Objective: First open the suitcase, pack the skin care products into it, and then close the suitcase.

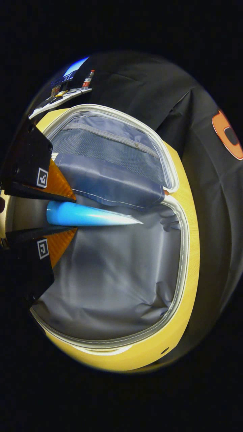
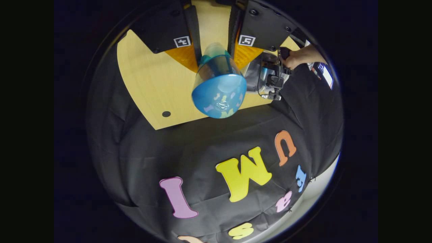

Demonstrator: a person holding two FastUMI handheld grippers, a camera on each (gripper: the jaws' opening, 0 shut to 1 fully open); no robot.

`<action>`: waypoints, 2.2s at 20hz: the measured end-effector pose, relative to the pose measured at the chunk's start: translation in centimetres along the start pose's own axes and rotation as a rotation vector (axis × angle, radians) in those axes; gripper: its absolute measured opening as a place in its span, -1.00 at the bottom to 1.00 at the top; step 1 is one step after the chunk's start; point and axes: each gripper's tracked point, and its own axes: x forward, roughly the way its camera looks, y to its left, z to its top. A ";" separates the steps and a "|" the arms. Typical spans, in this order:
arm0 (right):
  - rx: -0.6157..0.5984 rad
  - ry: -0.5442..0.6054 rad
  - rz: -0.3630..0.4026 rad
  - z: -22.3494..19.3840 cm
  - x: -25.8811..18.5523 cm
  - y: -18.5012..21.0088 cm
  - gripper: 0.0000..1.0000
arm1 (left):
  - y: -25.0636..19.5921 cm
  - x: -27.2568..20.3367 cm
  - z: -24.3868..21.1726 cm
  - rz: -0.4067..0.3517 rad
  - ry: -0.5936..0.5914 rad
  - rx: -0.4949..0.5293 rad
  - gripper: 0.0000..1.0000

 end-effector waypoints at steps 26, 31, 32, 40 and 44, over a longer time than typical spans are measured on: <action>-0.281 0.391 0.234 -13.7 22.7 24.3 -0.31 | 11.2 -12.7 -11.2 -0.303 -0.312 -0.521 0.97; -0.208 0.513 0.134 -17.5 26.1 24.3 -0.31 | 15.1 -11.4 -13.6 -0.276 -0.304 -0.583 0.97; -0.191 0.531 0.114 -18.1 26.3 24.1 -0.31 | 15.4 -11.2 -13.7 -0.275 -0.300 -0.591 0.97; -0.090 0.557 -0.006 -17.5 29.0 23.2 -0.36 | 17.0 -10.7 -13.1 -0.296 -0.322 -0.617 0.97; -0.062 0.595 -0.121 -18.0 30.2 22.6 -0.31 | 16.8 -11.0 -12.4 -0.307 -0.343 -0.600 0.97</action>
